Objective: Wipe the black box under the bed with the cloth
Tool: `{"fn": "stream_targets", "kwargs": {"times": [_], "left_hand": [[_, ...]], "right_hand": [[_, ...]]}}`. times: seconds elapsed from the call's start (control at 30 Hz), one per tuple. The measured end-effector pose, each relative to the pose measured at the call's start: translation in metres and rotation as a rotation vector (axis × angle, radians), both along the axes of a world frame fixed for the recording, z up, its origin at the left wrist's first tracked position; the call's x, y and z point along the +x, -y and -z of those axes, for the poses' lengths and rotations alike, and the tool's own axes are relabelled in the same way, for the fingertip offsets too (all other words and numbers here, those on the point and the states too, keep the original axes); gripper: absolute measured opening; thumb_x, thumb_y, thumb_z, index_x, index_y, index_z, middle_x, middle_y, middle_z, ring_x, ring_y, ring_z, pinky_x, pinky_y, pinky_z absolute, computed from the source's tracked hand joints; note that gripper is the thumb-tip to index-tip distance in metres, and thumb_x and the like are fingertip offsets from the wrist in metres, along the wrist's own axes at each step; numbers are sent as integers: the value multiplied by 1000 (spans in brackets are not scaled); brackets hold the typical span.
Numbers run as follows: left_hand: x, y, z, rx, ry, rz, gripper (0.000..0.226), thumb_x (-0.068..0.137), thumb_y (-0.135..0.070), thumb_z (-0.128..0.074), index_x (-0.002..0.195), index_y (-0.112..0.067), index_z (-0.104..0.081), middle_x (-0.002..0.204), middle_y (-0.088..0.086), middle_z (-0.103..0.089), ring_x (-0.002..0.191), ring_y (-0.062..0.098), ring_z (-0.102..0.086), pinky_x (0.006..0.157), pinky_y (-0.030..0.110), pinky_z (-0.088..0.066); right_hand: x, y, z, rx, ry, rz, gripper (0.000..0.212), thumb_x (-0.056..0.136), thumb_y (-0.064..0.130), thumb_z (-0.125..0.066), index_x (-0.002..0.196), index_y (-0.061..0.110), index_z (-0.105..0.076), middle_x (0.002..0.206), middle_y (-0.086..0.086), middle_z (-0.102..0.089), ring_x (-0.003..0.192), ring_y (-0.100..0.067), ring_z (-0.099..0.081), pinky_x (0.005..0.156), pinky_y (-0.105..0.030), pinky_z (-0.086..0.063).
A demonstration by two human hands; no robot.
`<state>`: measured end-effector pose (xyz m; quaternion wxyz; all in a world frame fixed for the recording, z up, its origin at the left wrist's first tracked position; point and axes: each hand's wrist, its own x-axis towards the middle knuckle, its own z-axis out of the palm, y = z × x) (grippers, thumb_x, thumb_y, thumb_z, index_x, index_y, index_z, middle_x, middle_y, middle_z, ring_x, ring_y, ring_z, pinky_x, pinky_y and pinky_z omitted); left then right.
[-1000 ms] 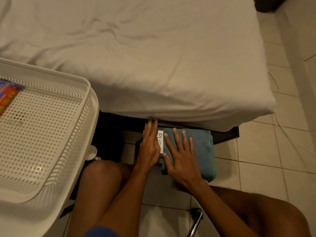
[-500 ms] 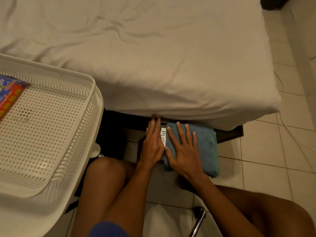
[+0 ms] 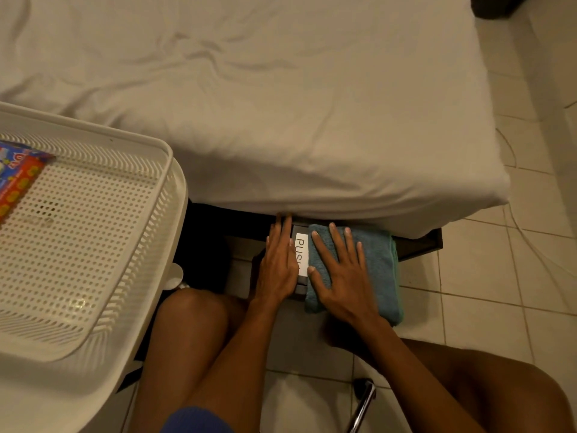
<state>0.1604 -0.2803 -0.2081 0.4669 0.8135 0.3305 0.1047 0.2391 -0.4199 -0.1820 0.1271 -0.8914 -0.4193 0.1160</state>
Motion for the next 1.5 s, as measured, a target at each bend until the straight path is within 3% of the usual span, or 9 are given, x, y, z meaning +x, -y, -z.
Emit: {"fn": "stream_targets", "kwargs": {"times": [0.43,0.57,0.77,1.07,1.2,1.27,1.33,1.43,1.5], "left_hand": [[1,1,-1,-6,-15,-43,50,106,-35,-20,154,-40,-7,164,-9,-7,151,9,-4,116,24,-7],[0,0,2,14,-21,-39,51,104,-38,-17,154,-40,-6,164,-8,-7,150,8,-3,115,21,-5],[0,-1,7,18,-49,-33,52,102,-44,-12,153,-41,-3,165,-7,-7,151,11,-4,114,30,-10],[0,-1,6,-12,-50,-40,50,105,-38,-18,153,-44,-5,164,-8,-10,151,12,-7,115,29,-14],[2,-2,1,-125,12,-97,49,104,-41,-20,153,-42,-10,162,-7,-18,148,10,-18,118,28,-18],[4,-2,-3,-246,23,-172,49,104,-42,-20,153,-39,-14,157,-9,-27,140,10,-34,112,25,-29],[8,-4,-2,-408,-4,-265,47,106,-38,-21,153,-33,-22,153,-5,-34,137,15,-39,110,24,-29],[10,-6,4,-522,17,-303,46,105,-40,-20,151,-32,-26,157,5,-34,144,22,-34,119,44,-26],[10,-8,7,-553,38,-299,46,105,-41,-20,151,-34,-25,157,8,-33,144,24,-33,118,48,-28]], "right_hand": [[18,13,-6,-73,76,-361,77,97,65,-37,161,35,-7,170,-2,6,156,-28,12,124,-57,-3],[11,9,-3,-37,58,-196,75,98,60,-40,160,36,-6,170,1,6,156,-23,11,125,-53,-3],[-8,-9,-1,11,1,259,74,98,57,-36,160,36,-4,170,2,6,156,-23,13,127,-49,0],[7,8,-3,-48,62,-216,72,99,61,-33,161,35,-7,170,0,7,156,-25,14,125,-54,-2],[6,5,-3,-8,-6,-117,68,100,59,-29,160,37,-3,170,4,9,155,-19,16,126,-43,9],[10,5,-1,53,-67,-41,64,101,54,-27,160,37,-6,170,6,6,156,-16,13,126,-43,8],[14,6,2,71,-67,60,62,102,50,-25,160,37,-8,169,6,4,156,-16,10,126,-45,5],[11,2,5,67,-50,108,64,101,50,-26,160,37,-6,170,5,5,156,-19,10,125,-40,12],[7,-1,5,68,-47,87,65,100,51,-26,160,36,-5,170,4,6,156,-19,13,125,-39,14]]}}
